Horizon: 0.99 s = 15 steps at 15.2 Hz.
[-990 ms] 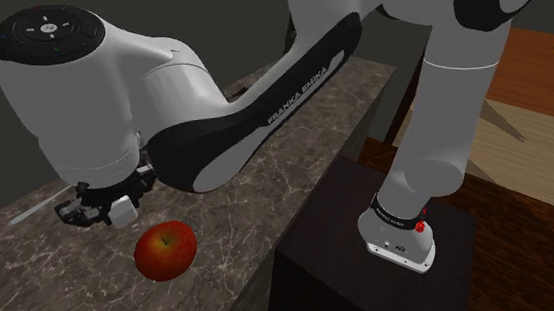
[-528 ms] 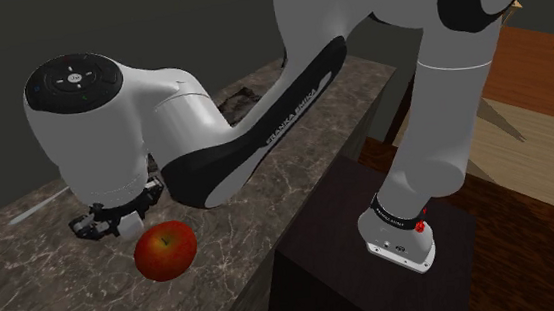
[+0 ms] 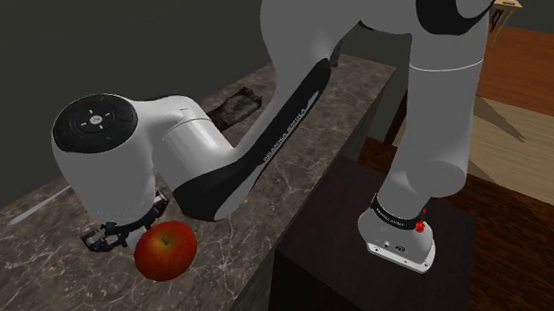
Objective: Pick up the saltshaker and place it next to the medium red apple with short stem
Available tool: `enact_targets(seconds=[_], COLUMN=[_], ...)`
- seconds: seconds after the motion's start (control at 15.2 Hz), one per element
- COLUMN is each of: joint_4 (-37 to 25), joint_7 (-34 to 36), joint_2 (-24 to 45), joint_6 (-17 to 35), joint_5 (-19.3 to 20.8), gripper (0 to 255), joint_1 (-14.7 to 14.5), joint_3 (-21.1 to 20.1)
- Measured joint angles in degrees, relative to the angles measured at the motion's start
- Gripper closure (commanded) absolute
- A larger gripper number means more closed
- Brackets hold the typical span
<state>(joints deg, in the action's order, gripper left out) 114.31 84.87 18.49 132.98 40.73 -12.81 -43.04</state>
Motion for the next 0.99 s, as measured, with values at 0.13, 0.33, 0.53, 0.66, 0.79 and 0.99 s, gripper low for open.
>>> enact_targets(seconds=[0.13, 0.33, 0.53, 0.66, 0.79, 0.99], joint_4=[0.4, -0.1, -0.2, -0.4, 0.1, 0.4], joint_7=[1.2, 2.7, 3.4, 3.2, 3.0, 3.4], joint_2=[0.9, 2.0, 2.2, 2.3, 1.9, 2.2], joint_6=[1.0, 2.1, 2.5, 2.2, 2.5, 2.9], joint_5=[1.4, 3.6, 4.4, 4.2, 4.0, 4.4], gripper=[255, 255, 255, 255, 0, 0], joint_1=[-0.4, -0.9, -1.2, -1.2, -0.9, -1.0], joint_3=[0.7, 1.8, 2.1, 2.0, 1.9, 2.1])
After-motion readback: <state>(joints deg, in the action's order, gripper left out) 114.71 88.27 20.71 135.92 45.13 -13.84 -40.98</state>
